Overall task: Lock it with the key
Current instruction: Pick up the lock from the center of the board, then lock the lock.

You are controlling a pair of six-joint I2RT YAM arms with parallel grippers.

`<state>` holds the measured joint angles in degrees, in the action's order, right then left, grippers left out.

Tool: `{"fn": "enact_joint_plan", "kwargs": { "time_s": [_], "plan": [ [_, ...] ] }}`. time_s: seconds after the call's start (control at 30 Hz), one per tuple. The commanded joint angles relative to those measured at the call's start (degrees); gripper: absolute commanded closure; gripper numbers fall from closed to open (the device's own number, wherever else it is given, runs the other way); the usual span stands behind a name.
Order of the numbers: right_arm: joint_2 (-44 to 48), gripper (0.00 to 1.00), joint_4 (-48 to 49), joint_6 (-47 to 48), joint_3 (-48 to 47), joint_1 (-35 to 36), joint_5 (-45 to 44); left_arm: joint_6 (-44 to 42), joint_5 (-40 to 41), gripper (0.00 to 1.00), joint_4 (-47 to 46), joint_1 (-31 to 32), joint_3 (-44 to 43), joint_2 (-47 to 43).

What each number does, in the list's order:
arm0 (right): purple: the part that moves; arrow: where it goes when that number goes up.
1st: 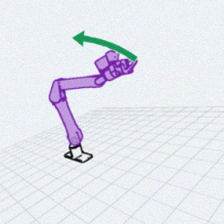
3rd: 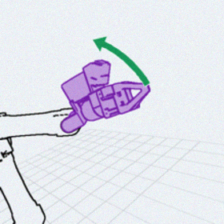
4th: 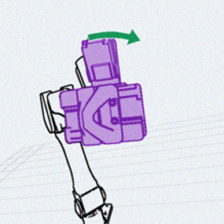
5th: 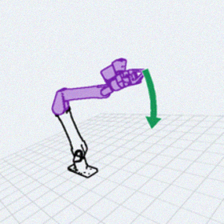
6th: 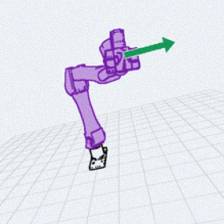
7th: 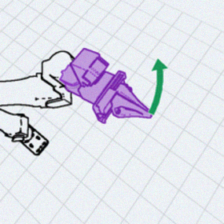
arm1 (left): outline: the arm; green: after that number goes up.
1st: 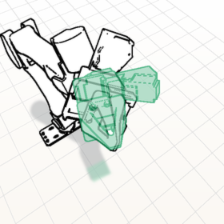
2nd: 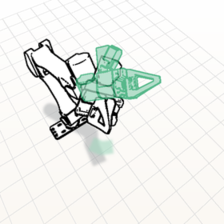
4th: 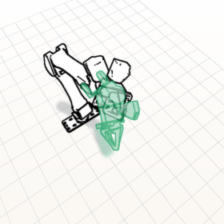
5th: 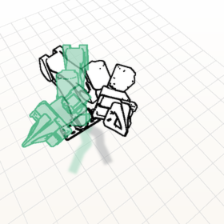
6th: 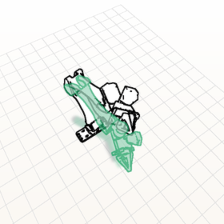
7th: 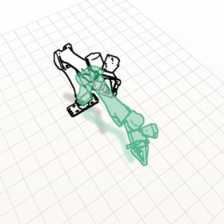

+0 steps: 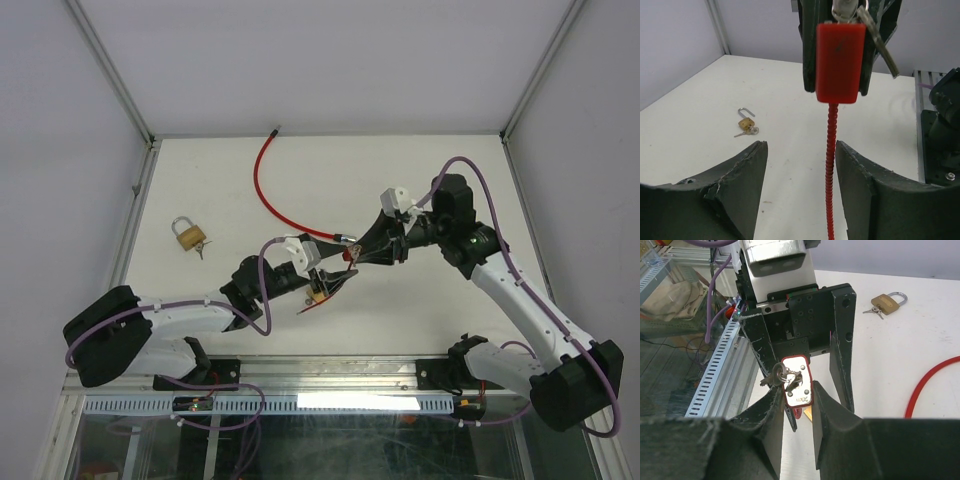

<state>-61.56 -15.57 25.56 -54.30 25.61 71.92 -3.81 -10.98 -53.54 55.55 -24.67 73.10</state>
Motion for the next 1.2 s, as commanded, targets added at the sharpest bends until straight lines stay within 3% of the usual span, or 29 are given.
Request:
{"fn": "enact_joint_plan", "kwargs": {
  "time_s": [0.0, 0.13, 0.33, 0.4, 0.53, 0.67, 0.77, 0.93, 1.17],
  "plan": [
    [0.1, 1.0, 2.8, 0.0, 0.0, -0.3, 0.4, 1.5, -3.0, 0.44, -6.2, 0.5, -3.0, 1.0],
    [-0.1, 1.0, 2.9, 0.6, 0.3, -0.3, 0.9, 2.5, -5.3, 0.53, -6.5, 0.5, -4.2, 2.1],
    [0.0, 1.0, 2.0, 2.1, 0.8, -0.3, 1.8, 2.1, -6.9, 0.96, -6.4, 0.5, -4.8, 2.9],
    [0.2, 0.84, -2.0, 6.6, 0.1, -0.3, 1.0, 1.5, -7.4, 1.0, -6.1, 0.5, -4.5, 2.2],
    [1.2, 0.42, -14.4, 19.2, -2.9, -2.3, -4.1, -3.1, -4.6, 1.0, 2.5, 0.5, -4.2, -1.5],
    [3.2, 0.23, -25.1, 30.1, -5.4, -5.5, -9.4, -10.8, 1.0, 1.0, 15.3, 0.1, -5.1, -6.5],
    [5.6, 0.21, -26.3, 31.3, -5.2, -7.2, -10.7, -15.4, 5.9, 1.0, 26.1, 0.0, -8.0, -8.3],
    [6.4, 0.21, -22.4, 26.0, -4.6, -8.0, -5.0, -17.9, 13.5, 1.0, 46.9, 0.0, -18.0, -4.8],
    [4.9, 0.41, -6.1, 2.8, -1.7, -8.0, -5.2, -18.3, 13.8, 1.0, 50.9, 0.1, -19.2, -3.9]
  ]
}}
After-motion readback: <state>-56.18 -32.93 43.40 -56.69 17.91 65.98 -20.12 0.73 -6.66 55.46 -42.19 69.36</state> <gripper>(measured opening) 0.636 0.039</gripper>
